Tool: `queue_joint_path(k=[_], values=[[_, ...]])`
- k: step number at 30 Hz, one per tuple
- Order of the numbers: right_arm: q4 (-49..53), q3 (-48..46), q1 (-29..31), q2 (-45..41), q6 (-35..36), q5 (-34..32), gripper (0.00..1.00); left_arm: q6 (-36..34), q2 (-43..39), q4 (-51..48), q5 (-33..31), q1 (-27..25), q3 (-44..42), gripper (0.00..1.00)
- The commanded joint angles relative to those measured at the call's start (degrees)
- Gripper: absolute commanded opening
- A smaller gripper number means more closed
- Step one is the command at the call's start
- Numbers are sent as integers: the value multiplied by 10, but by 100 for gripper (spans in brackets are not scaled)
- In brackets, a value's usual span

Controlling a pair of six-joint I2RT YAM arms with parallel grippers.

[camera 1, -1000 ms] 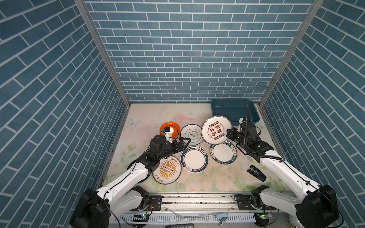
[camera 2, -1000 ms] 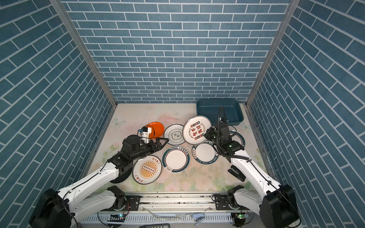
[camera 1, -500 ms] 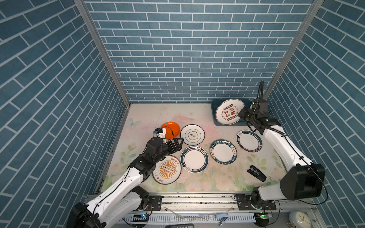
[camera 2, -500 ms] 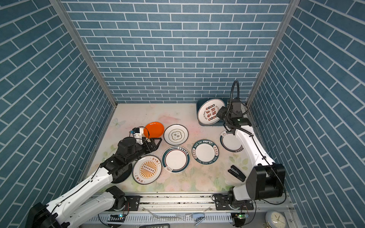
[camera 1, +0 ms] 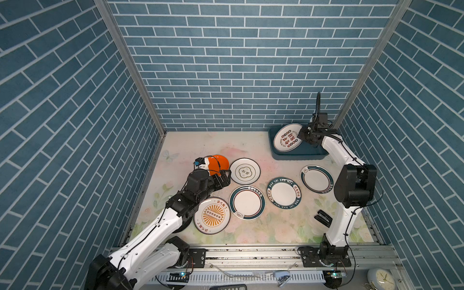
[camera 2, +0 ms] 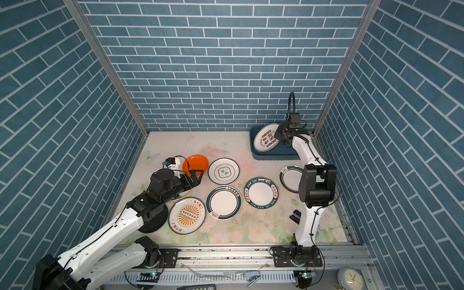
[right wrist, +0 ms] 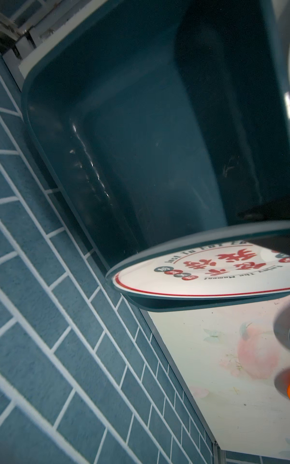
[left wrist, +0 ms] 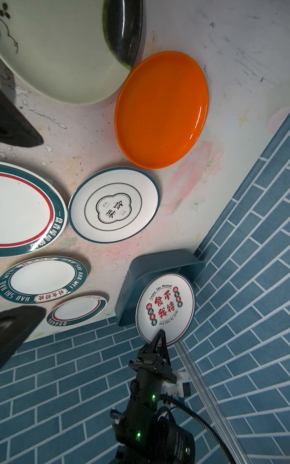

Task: Place the plates into the plastic bin on the countertop
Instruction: 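Lower the plate into the teal bin with the right gripper while the left draws back, then open the right gripper and withdraw it from the bin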

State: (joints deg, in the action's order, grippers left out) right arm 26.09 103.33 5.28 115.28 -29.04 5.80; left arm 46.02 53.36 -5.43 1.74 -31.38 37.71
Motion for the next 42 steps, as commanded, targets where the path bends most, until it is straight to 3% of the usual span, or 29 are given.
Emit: queue_joint_path(k=[1,11,22,26,34,36,37,38,42], values=[[10,52,-4,25,18,26,0,-1,-13,-23,-2,-2,19,100],[26,107,-11,96,3,27,0,2,-27,-41,-31,-2,17,99],[25,109,-34,139,-35,104,1,-20,-7,-52,-53,-2,18,100],[29,117,-37,150,-25,141,23,-21,-1,-49,-60,-1,16,100],[75,161,-42,167,-9,147,58,-21,16,-62,-43,-1,21,100],[92,170,-42,167,-7,138,77,-17,20,-74,-46,-2,38,100],[101,178,-44,165,2,137,93,-15,22,-79,-47,-1,41,100],[116,188,-45,162,11,129,99,-14,24,-88,-50,-1,44,100],[145,186,-46,120,44,91,99,-27,31,-124,-60,-1,59,100]])
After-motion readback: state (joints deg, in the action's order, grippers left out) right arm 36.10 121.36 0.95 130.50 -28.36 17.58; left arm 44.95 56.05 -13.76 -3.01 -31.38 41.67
